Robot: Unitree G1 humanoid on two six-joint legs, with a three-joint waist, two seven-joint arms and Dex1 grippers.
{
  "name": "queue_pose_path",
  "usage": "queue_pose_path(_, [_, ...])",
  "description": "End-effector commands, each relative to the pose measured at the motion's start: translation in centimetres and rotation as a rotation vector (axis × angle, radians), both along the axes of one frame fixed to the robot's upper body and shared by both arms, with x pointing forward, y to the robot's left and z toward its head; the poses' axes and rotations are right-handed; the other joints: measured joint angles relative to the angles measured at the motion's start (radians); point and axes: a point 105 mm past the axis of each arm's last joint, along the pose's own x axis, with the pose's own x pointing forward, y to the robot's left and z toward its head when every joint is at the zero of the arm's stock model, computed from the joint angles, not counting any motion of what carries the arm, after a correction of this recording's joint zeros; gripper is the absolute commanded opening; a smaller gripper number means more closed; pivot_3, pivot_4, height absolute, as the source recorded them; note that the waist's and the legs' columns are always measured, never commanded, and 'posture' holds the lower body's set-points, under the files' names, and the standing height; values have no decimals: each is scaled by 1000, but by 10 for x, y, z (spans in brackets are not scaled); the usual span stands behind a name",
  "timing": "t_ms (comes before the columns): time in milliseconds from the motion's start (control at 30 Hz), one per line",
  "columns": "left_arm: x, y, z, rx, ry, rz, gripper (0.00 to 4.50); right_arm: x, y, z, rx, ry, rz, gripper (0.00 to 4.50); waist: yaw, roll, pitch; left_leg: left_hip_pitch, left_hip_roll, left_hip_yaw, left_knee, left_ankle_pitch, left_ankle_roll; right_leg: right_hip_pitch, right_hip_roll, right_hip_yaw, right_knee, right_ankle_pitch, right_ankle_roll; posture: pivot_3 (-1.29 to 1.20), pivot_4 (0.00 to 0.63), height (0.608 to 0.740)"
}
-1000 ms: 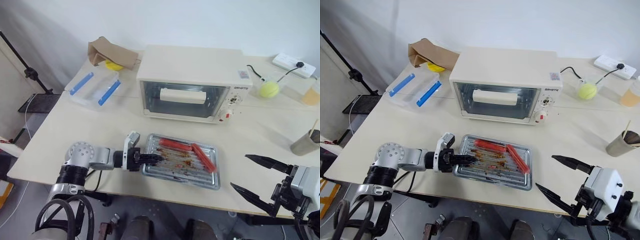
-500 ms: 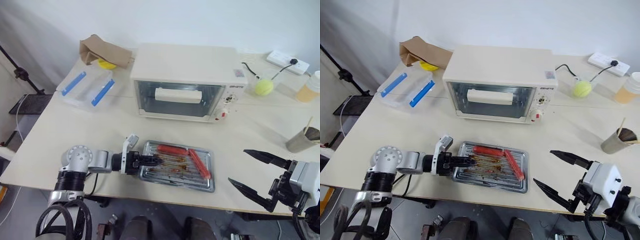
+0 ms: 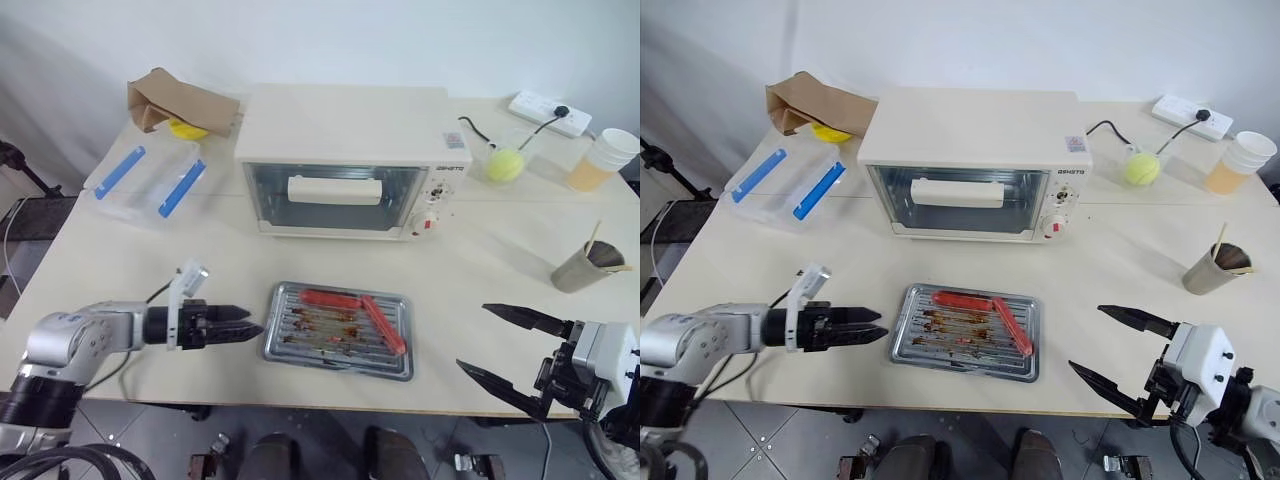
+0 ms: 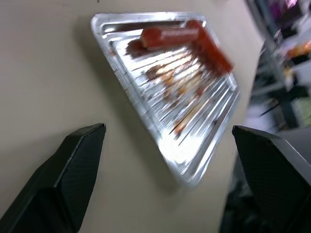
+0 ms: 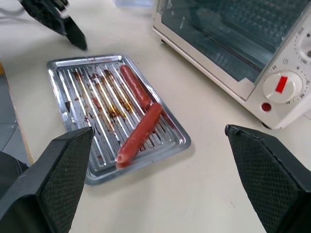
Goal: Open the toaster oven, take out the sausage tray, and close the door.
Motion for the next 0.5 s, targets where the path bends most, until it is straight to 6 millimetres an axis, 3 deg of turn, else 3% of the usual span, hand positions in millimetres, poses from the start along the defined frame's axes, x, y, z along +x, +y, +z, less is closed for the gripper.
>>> queue_pose_path(33, [-4,20,16,71,-271,-82,4452,1,-2,2,-4,-25,18,4500,-1,1,0,0,0,1,-1,0,0,-1,0,0,-1,0,0,0,150,740])
queue_pose_path(133, [-1,38,32,157,-583,-130,4452,1,-5,-2,19,14,43,4500,1,0,1,-3,0,2,-3,0,0,-5,0,-2,3,0,0,0,150,740])
queue_pose_path(233, [2,53,48,213,-768,-140,4452,1,-4,-6,9,20,73,4500,5,-1,2,-8,-4,5,-2,0,1,-11,0,-5,8,1,1,0,150,740])
queue_pose_path(500, [-3,57,48,181,-776,-134,4452,14,2,-7,45,-10,81,4500,0,-5,4,-8,-4,14,0,-1,3,-11,-2,-16,11,2,4,0,150,740])
